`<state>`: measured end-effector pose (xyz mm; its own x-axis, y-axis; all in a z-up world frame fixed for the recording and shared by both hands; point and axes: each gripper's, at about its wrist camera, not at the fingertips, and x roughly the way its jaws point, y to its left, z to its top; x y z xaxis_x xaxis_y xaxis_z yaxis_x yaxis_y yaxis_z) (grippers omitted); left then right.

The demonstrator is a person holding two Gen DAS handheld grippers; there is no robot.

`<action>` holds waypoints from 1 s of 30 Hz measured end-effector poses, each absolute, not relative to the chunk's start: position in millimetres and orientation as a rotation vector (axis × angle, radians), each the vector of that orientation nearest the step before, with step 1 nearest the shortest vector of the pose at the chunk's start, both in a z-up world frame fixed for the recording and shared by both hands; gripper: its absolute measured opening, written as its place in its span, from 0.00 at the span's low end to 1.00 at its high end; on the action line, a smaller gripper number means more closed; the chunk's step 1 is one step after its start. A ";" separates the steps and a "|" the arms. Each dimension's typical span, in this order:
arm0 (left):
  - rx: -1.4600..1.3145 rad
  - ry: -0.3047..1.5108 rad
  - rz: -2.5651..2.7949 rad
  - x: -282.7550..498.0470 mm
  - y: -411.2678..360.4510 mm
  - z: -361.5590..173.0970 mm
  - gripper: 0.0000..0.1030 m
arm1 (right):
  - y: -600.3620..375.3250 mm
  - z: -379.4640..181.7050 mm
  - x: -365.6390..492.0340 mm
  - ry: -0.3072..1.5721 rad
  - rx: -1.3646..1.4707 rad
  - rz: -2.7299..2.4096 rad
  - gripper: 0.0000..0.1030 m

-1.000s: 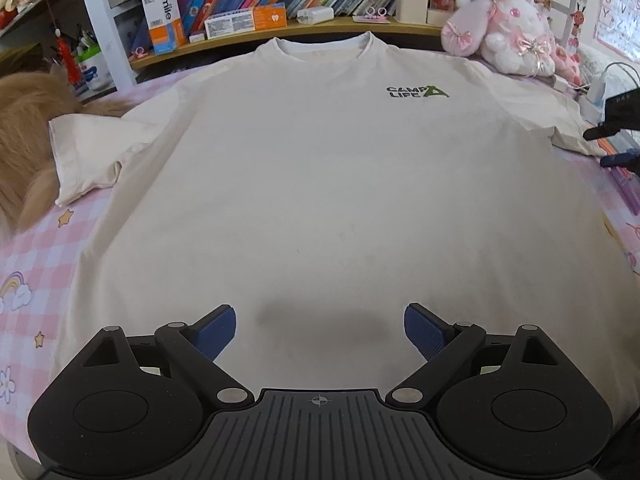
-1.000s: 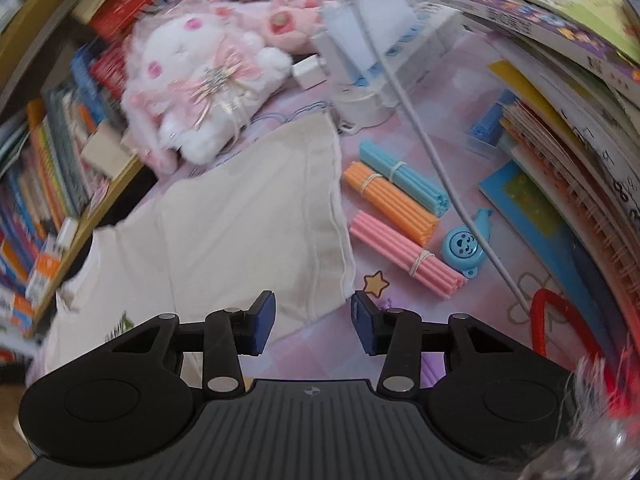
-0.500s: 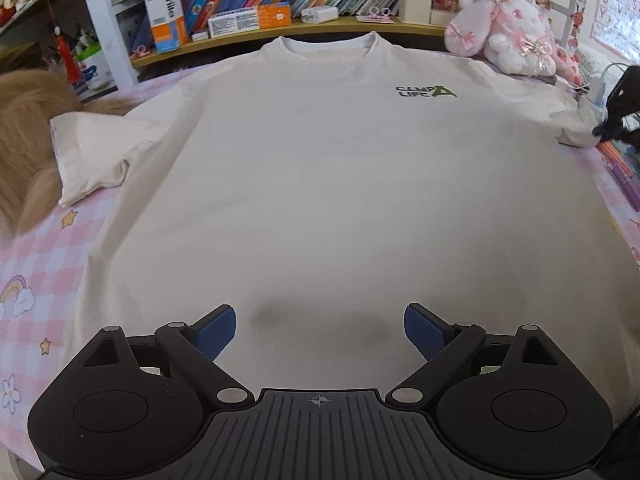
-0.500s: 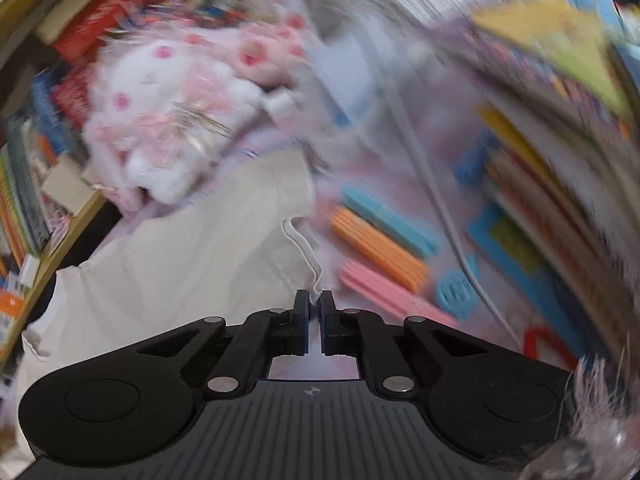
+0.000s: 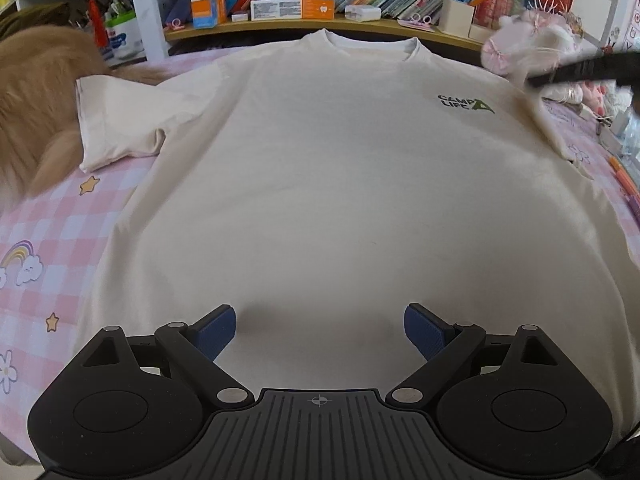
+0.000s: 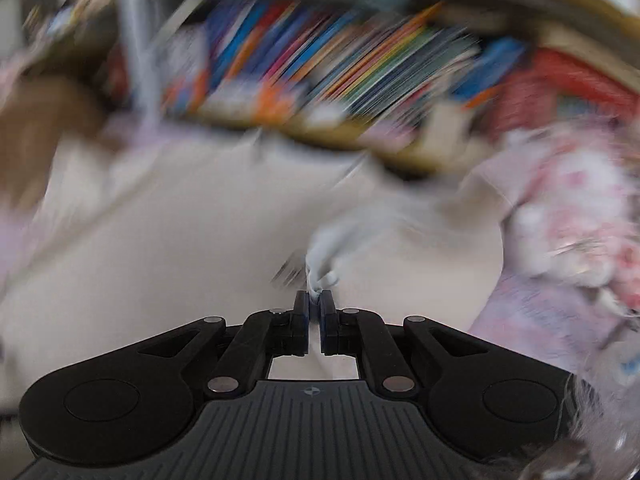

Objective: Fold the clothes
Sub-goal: 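Grasp the sleeve nearest the right gripper and fold it onto the body, then release the folded sleeve and withdraw the right gripper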

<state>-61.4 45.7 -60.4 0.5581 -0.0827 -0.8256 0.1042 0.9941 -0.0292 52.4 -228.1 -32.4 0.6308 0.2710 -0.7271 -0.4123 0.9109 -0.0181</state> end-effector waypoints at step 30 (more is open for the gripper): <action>-0.003 0.935 -0.119 -55.1 67.5 -55.6 0.91 | -258.8 -58.2 -7.8 0.984 0.071 0.190 0.46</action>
